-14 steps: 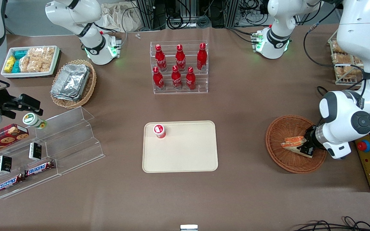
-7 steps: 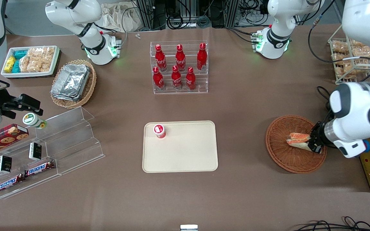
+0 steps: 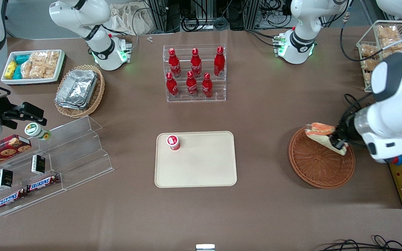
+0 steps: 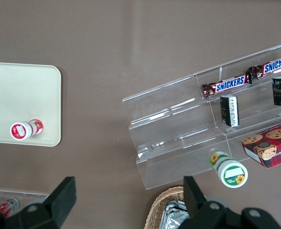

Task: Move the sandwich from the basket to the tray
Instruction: 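Lift the sandwich out of the basket and carry it over the cream tray, then lower the sandwich onto the tray and open the left gripper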

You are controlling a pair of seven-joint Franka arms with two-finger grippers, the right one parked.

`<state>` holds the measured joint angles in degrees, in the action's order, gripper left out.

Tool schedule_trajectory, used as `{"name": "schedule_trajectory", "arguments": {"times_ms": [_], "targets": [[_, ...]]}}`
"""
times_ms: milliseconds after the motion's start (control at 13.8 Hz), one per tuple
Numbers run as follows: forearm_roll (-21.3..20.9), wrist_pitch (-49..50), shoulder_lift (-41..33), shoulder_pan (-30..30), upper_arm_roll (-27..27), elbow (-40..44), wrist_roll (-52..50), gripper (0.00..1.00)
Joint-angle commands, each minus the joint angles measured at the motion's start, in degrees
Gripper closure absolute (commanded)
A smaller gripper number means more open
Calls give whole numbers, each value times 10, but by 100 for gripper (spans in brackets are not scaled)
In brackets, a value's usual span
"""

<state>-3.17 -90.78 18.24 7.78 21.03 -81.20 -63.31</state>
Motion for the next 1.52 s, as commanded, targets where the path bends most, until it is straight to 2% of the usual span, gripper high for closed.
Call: {"name": "schedule_trajectory", "arguments": {"times_ms": [0,145,290,507,652,870,942,1159,1449], "targets": [[-4,17,-6,1,41,9,62,100],[-4,17,-3,0,66,6,120,100],[-19,16,0,-27,78,5,168,100],[-65,8,12,-102,79,4,173,100],[-61,-3,35,-123,79,9,172,99],[-58,-73,65,-151,86,3,180,99],[-66,-99,81,-166,86,3,187,100],[-130,-165,152,-203,86,3,184,100],[-138,-252,216,-213,85,3,192,100]]}}
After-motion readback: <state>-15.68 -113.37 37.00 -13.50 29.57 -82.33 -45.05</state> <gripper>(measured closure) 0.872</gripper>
